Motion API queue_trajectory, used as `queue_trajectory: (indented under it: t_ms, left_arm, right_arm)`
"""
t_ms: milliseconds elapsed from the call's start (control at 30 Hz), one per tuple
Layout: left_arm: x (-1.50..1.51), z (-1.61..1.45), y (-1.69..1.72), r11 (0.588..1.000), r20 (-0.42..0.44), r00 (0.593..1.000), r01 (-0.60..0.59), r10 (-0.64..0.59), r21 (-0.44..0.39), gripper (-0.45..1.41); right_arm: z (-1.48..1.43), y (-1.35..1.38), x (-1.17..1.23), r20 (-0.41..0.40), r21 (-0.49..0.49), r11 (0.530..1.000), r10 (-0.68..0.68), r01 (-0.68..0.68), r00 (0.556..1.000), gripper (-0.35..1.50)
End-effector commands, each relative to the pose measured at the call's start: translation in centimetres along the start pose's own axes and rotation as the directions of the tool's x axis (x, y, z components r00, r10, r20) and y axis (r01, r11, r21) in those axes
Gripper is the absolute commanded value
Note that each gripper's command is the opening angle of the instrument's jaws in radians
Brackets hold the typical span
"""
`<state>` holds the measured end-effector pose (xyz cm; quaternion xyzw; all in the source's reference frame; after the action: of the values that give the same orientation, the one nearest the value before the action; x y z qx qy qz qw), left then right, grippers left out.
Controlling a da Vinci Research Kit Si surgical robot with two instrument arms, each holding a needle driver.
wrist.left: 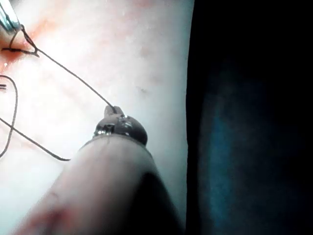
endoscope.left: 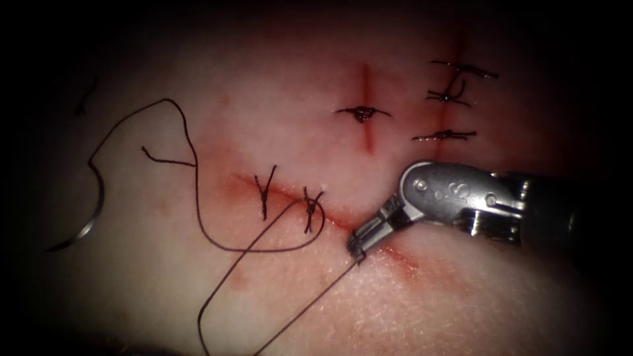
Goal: Wound Closure
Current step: Tie the knot by pulling up with the right and down with the left needle driver.
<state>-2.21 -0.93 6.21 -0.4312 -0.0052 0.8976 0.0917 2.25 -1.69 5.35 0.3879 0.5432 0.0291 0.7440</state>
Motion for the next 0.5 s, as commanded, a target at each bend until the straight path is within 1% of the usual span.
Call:
queue_trajectory:
  t_ms: [33,100,167,233,333,400,433,500]
  left_arm:
    - [-0.01,0.04,0.08,1.0,-0.002,1.0,0.0,0.0,-0.007,-0.45]
    - [-0.01,0.01,0.14,1.0,0.003,1.0,-0.005,0.005,-0.012,-0.45]
    - [-0.01,-0.01,0.23,0.999,0.014,1.0,-0.012,0.012,-0.034,-0.45]
    - [-0.01,-0.02,0.37,0.997,0.025,0.999,-0.023,0.024,-0.069,-0.45]
    - [-0.02,-0.04,0.45,0.996,0.035,0.999,-0.029,0.032,-0.084,-0.45]
    - [-0.03,-0.09,0.56,0.993,0.053,0.998,-0.033,0.039,-0.118,-0.45]
    - [-0.03,-0.09,0.56,0.993,0.053,0.998,-0.033,0.039,-0.118,-0.45]
    - [-0.04,-0.16,0.66,0.986,0.075,0.996,-0.04,0.053,-0.162,-0.45]
  right_arm:
    - [-0.02,0.17,-0.01,0.001,-0.006,1.0,-0.001,0.001,1.0,-0.35]
    - [-0.09,0.23,-0.05,0.002,-0.011,1.0,0.003,-0.003,1.0,-0.35]
    - [-0.14,0.27,-0.09,0.003,-0.015,1.0,0.004,-0.004,1.0,-0.35]
    - [-0.17,0.28,-0.13,0.005,-0.015,1.0,0.003,-0.003,1.0,-0.35]
    - [-0.19,0.28,-0.15,0.006,-0.015,1.0,-0.004,0.004,1.0,-0.35]
    - [-0.21,0.28,-0.16,0.007,-0.021,1.0,-0.003,0.003,1.0,-0.35]
    - [-0.21,0.28,-0.16,0.007,-0.021,1.0,-0.003,0.003,1.0,-0.35]
    - [-0.23,0.29,-0.17,0.008,-0.03,1.0,-0.002,0.002,1.0,-0.35]
